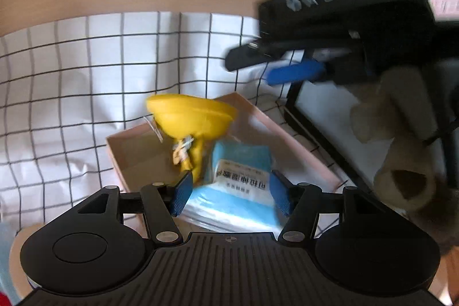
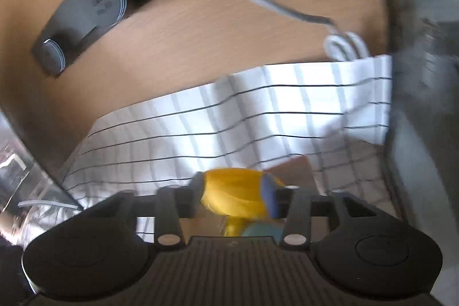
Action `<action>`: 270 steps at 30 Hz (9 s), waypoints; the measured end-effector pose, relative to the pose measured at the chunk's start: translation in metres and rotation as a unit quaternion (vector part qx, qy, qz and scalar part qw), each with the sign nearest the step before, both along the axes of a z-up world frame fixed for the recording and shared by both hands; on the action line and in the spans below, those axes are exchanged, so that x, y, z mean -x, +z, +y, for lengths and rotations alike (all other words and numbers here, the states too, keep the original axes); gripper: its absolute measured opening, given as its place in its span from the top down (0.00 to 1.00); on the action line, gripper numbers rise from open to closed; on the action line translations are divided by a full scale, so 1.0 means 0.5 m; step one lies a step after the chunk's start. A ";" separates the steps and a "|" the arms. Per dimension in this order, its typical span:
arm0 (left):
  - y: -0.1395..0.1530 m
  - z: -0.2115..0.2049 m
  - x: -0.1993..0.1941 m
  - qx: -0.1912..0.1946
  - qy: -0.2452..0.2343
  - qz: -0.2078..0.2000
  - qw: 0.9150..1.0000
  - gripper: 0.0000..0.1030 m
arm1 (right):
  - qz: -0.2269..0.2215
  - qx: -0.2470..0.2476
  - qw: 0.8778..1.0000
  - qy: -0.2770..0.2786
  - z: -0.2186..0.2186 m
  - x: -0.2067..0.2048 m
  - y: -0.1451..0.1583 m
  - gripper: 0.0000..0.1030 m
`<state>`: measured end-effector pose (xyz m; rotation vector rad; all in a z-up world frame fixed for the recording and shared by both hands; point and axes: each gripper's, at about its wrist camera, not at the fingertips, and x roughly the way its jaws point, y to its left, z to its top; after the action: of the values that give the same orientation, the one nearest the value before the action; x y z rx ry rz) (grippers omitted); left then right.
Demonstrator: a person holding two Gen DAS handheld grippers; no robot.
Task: Organize soft objects
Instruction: 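Lower the blue pack into the box with the left tool while the right drops the toy, then grasp the small pink ribbon-wrapped item with the left tool, then grasp the cotton swab pack with the right tool while the left holds the ribbon item, then carry the ribbon item with the left tool while the right carries the swab pack toward the box, then release the ribbon item and swab pack into the pink box with both tools, then move both tools back over the remaining items beside the green jar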
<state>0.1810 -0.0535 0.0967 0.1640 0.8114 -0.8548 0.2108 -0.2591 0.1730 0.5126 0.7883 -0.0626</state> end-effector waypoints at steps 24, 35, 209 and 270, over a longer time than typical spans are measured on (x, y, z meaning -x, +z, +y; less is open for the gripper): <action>0.043 0.521 0.130 0.045 0.204 0.032 0.977 0.38 | 0.080 0.148 0.984 0.063 0.215 0.111 -0.056 0.43; 0.086 0.850 0.071 0.039 0.306 -0.028 0.951 0.39 | 0.018 0.046 0.978 0.202 0.621 -0.010 0.145 0.32; 0.058 0.246 -0.076 0.082 0.052 0.105 0.990 0.81 | 0.088 0.097 0.979 0.155 0.175 0.088 -0.131 0.64; -0.038 0.424 -0.188 -0.092 0.051 0.292 0.951 0.80 | 0.138 0.062 0.960 0.237 0.419 -0.164 0.039 0.28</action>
<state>0.2750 0.1584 0.0775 0.0272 1.4458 -0.7342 0.2928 -0.0498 0.1925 0.1865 1.1554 0.2652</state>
